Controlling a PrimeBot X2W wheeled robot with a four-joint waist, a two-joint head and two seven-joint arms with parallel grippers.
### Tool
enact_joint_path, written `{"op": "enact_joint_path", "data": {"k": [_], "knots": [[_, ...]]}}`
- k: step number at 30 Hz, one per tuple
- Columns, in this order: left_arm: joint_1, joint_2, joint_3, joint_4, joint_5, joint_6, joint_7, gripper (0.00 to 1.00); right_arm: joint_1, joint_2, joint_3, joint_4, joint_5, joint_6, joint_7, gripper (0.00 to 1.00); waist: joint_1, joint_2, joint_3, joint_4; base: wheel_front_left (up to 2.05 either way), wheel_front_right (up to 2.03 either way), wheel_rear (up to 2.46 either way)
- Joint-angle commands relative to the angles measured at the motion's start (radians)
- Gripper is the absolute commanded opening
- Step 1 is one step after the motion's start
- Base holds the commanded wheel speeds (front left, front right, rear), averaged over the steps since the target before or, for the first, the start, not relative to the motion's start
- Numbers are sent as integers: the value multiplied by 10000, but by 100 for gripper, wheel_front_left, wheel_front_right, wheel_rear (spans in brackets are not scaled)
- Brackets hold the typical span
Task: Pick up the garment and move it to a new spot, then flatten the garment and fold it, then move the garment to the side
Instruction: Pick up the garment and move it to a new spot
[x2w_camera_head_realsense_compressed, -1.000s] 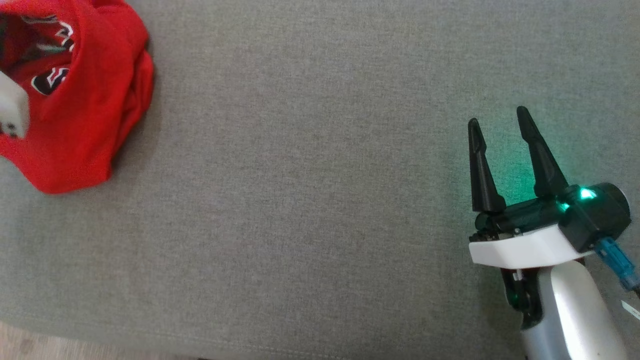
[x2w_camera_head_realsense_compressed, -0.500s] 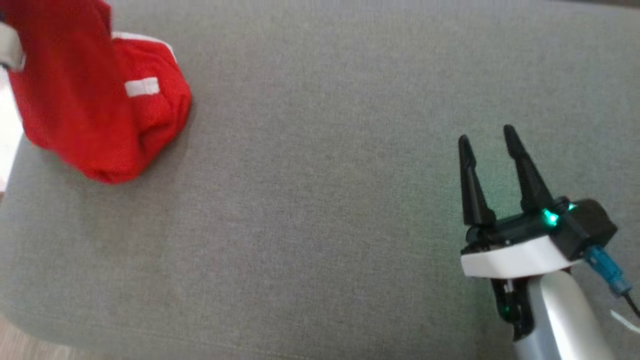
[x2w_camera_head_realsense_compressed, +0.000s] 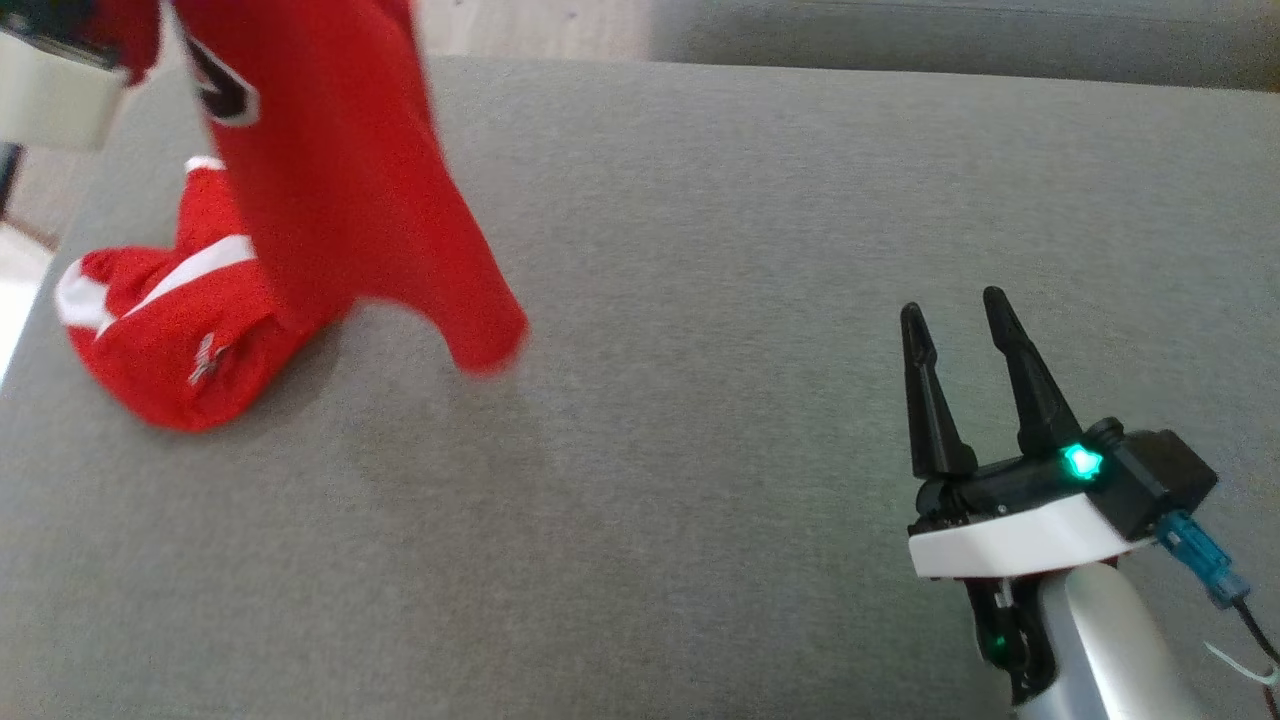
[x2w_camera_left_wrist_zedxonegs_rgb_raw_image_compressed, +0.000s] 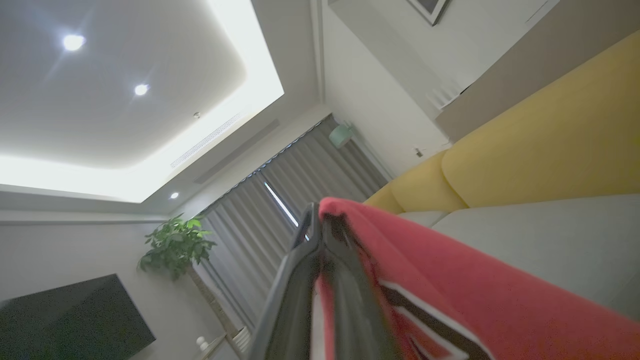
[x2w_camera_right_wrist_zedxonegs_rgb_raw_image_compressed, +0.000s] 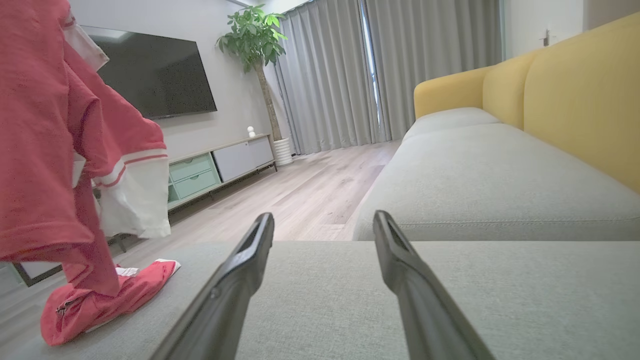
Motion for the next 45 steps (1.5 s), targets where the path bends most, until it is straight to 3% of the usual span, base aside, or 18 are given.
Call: {"op": "enact_joint_path", "data": {"k": [1,6,13,18,23,24,25,26,30,34,38,40,45], "knots": [[-276,535,413,-316,91,102,94,0,-116,-22,244,-324,51,77,-100,100,1,0,-119,-271,0,0,0],[-81,465,-73,-1674,174,-92,659,0,-245,-22,253,-543,223,77,-105,100,1,0,-23,-1045,0,0,0],[0,89,-1226,-2737,613,-842,1021,0,-523,-22,152,-871,1000,77,-107,100,1,0,458,-2504,0,0,0],[-249,-690,-1635,-2311,692,-986,961,0,-790,-22,415,-1182,1095,77,-107,100,1,0,854,-3610,0,0,0],[-833,-1473,-1865,-923,940,-1067,507,0,-949,-22,647,-1378,1242,77,-108,100,1,0,1165,-4363,0,0,0],[-943,-1575,-1879,-531,1018,-1039,365,31,-957,-22,658,-1418,1273,77,-108,100,1,0,1203,-4442,0,0,0],[-1021,-1675,-1866,-114,1059,-983,231,91,-957,-22,664,-1452,1302,77,-108,100,1,0,1228,-4493,0,0,0],[-1062,-1764,-1847,321,1048,-945,138,100,-952,-22,664,-1476,1320,77,-108,100,1,0,1239,-4519,0,0,0],[-1060,-1901,-1548,1585,825,-725,-259,100,-884,-22,589,-1519,1328,77,-108,100,1,0,1210,-4424,0,0,0],[-730,-1912,-1265,1897,552,-553,-481,100,-787,-22,459,-1473,1149,77,-108,100,1,0,1072,-3863,0,0,0],[15,-1779,-844,1598,218,-179,-562,100,-661,-22,177,-1384,946,77,-108,100,1,0,809,-3068,0,0,0],[888,-1608,-459,970,-46,210,-577,100,-520,-22,-41,-1299,769,77,-108,100,1,0,584,-2413,0,0,0],[2582,-1369,97,-258,-447,858,-581,100,-287,-22,-187,-1155,515,77,-108,100,1,0,242,-1638,0,0,0]]}}
